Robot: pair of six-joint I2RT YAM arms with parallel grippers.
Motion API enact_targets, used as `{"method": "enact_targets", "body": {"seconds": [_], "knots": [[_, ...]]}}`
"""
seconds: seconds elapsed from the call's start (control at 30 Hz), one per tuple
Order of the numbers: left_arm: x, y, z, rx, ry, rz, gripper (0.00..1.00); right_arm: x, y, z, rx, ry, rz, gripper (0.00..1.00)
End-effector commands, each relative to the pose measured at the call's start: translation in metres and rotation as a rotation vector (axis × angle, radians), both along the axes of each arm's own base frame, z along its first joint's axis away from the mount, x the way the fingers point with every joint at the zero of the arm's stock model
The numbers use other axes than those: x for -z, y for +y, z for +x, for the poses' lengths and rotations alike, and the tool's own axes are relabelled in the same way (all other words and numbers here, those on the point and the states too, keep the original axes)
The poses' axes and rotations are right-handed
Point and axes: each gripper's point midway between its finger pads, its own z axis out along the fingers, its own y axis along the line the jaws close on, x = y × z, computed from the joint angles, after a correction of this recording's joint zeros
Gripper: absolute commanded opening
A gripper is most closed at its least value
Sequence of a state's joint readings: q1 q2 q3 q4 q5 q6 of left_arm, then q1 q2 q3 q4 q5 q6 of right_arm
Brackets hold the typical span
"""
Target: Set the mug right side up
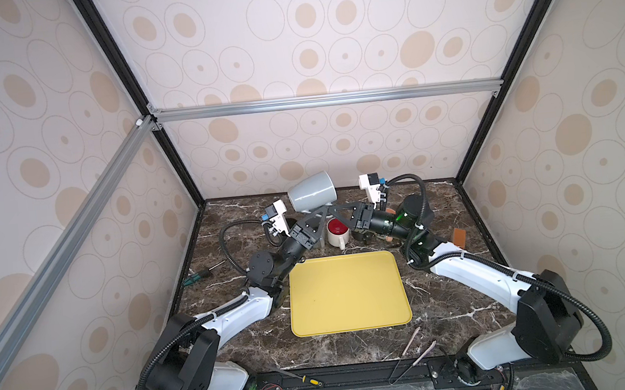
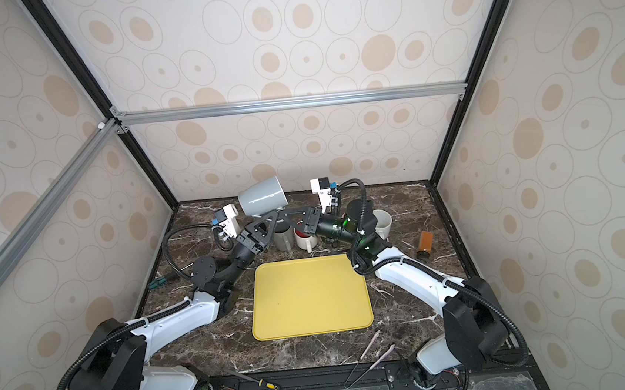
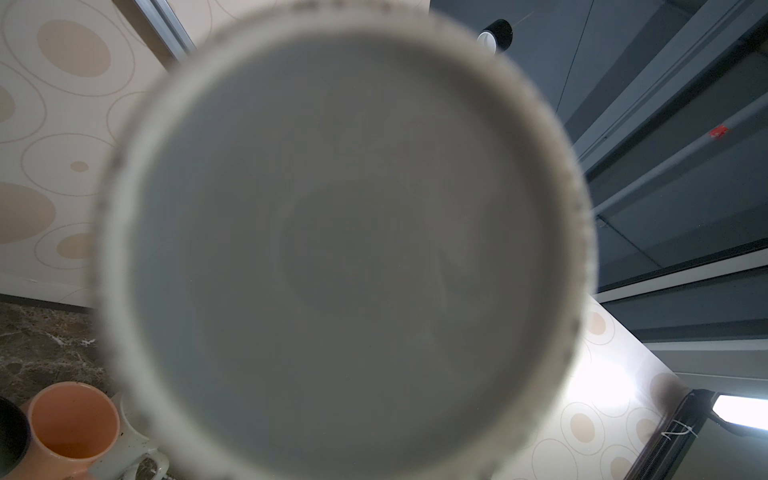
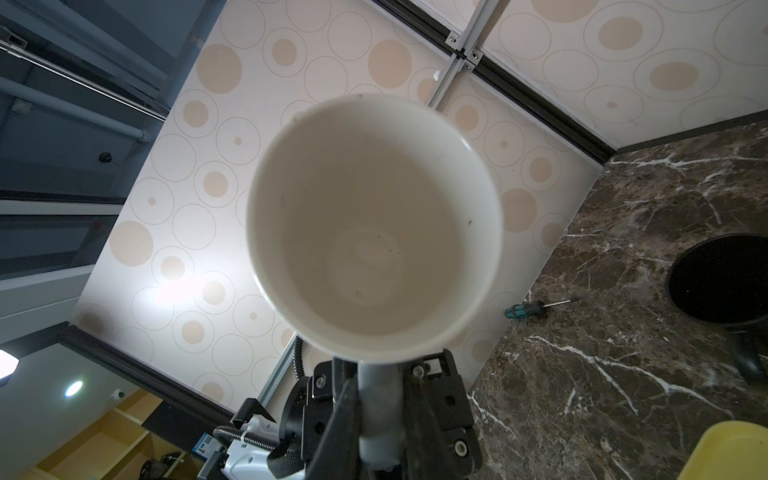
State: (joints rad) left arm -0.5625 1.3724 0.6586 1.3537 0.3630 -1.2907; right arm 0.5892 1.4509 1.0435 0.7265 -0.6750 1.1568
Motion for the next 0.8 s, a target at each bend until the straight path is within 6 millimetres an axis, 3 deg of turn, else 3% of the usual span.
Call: {"method": "enact_targets", "body": {"seconds": [0.0, 0.33, 0.5, 0.6, 0.77], "knots": [[-0.028, 0.005, -0.015, 0.032, -0.103, -0.054, 0.0, -0.019, 0.005, -0.005, -0.019, -0.047, 0.043, 0.0], [-0.015, 0.001, -0.009, 0.015, -0.057, 0.002, 0.0, -0.018, 0.004, 0.0, 0.015, -0.036, 0.039, 0.0], [0.001, 0.007, -0.002, -0.066, 0.007, 0.084, 0.58, -0.017, -0.001, 0.003, 0.053, -0.039, 0.047, 0.0], [0.014, 0.01, 0.005, -0.111, 0.053, 0.135, 0.75, -0.013, -0.002, 0.006, 0.072, -0.034, 0.046, 0.0], [0.034, 0.012, 0.007, -0.125, 0.099, 0.163, 0.8, -0.009, 0.001, 0.009, 0.066, -0.024, 0.043, 0.0]]}}
